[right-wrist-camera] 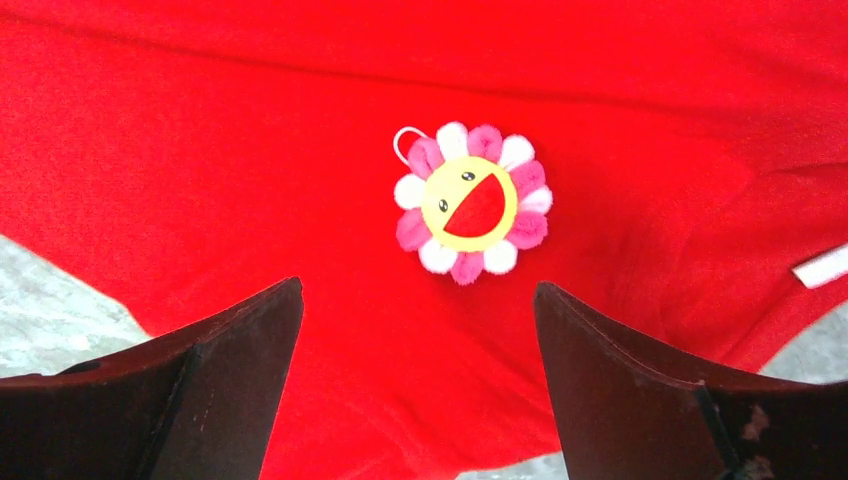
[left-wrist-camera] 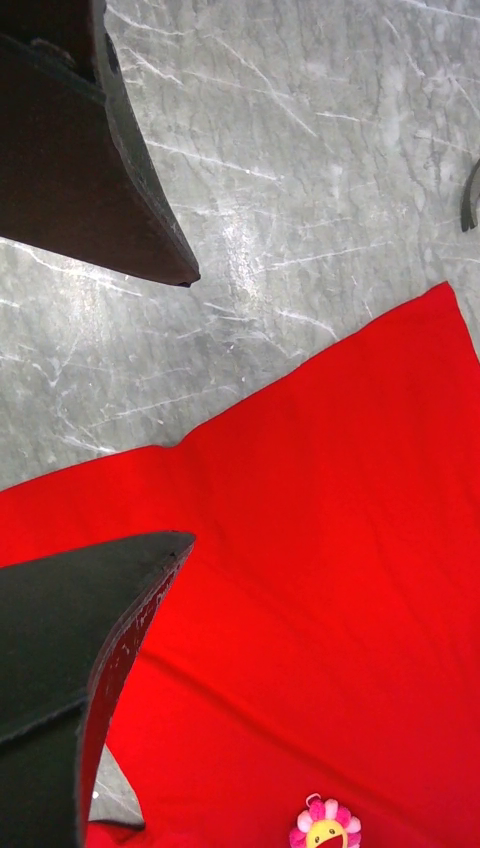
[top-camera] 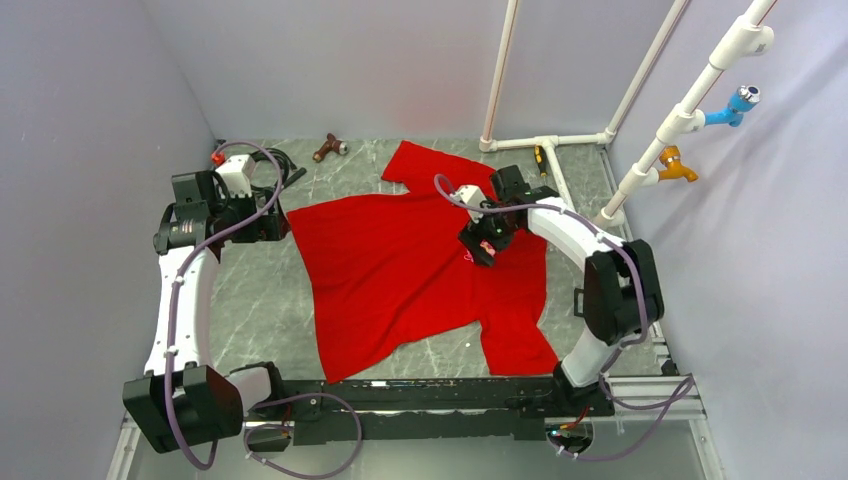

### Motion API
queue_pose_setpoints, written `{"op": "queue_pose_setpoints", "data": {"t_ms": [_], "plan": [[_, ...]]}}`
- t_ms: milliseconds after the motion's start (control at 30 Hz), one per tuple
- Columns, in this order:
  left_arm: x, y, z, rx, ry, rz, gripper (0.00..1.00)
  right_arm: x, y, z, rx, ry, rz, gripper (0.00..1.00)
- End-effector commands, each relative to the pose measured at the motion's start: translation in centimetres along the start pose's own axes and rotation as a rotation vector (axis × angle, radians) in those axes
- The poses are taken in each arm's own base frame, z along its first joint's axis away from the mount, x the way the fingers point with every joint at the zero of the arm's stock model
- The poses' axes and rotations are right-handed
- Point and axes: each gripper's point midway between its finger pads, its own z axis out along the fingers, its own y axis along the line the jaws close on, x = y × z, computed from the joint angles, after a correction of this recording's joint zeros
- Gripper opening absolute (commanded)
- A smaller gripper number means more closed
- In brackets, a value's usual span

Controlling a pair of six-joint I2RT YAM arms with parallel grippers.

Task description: Remove the brooch from the garment

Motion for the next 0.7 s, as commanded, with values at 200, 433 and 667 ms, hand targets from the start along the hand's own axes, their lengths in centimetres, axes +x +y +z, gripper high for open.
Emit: {"op": "queue_pose_setpoints", "data": {"t_ms": [200,433,667], "plan": [[-0.6,-0.1,-0.2,0.001,-0.02,0.007,0.99,-0.2,-2.6,3.6,0.087,0.067,-0.088,0.81],[-0.2,-0.1,-0.2,0.0,-0.013,0.005,1.0,1.8,-2.9,4.1,0.118,0.139,-0.107,0.66],[-0.7,-0.1,0.0,0.006,-0.004,0.015,0.99,3.4,-2.2,3.4,0.125,0.171,-0.117,0.55]]}}
